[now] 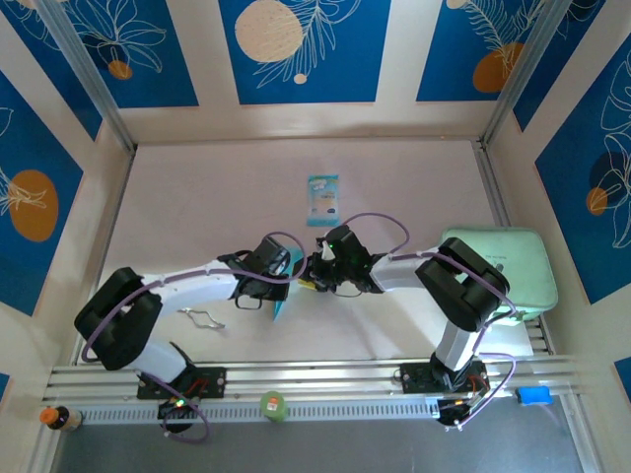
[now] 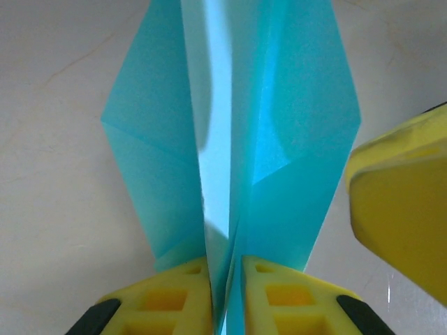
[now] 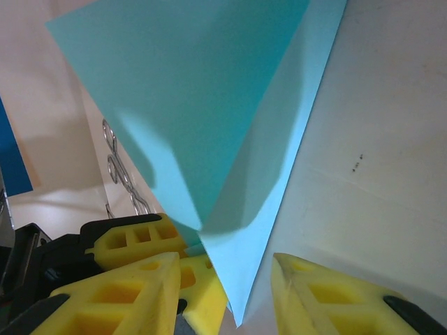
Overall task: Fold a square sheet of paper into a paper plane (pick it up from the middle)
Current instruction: Turn over a paper plane at the center of the table.
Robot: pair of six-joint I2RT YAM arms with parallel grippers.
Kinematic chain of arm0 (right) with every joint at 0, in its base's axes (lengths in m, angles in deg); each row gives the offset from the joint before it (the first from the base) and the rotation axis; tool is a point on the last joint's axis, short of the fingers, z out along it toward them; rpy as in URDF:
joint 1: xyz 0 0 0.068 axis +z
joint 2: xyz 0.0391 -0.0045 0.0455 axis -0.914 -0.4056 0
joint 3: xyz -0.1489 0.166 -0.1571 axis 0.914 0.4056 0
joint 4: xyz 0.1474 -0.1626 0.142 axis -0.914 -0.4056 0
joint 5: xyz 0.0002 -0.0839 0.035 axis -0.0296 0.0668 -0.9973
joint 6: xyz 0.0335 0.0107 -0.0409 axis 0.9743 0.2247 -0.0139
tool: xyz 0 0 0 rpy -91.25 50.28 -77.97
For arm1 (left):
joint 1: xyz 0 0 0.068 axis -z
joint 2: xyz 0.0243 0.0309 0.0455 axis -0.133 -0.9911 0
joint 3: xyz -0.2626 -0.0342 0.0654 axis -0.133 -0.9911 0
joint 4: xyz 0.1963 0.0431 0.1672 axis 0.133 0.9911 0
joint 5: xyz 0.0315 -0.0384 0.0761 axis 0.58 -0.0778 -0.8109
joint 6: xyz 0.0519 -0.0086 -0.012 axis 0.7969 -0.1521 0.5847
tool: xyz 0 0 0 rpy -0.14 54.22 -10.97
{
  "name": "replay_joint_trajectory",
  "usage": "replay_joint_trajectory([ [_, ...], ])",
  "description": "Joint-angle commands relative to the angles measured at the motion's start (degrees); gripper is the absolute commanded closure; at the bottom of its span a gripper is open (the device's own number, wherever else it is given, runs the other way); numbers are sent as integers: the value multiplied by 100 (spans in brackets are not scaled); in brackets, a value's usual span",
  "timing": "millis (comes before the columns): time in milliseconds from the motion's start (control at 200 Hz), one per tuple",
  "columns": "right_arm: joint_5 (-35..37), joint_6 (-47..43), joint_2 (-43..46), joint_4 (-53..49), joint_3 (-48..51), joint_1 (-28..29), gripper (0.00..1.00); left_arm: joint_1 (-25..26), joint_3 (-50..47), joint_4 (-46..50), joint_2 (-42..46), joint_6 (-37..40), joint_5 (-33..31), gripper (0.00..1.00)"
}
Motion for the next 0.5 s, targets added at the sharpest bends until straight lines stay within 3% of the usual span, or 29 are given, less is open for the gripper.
replay_joint_trajectory([
  [0,-55,56,7,-20,-81,-26,61,42,-90,-63,138,120,129,82],
  [305,17,4,-98,-438,-214,-22,65,51,-107,-126,189,172,201,82],
  [495,78,-67,-107,-710,-266,-27,78,50,-91,-59,271,264,66,80],
])
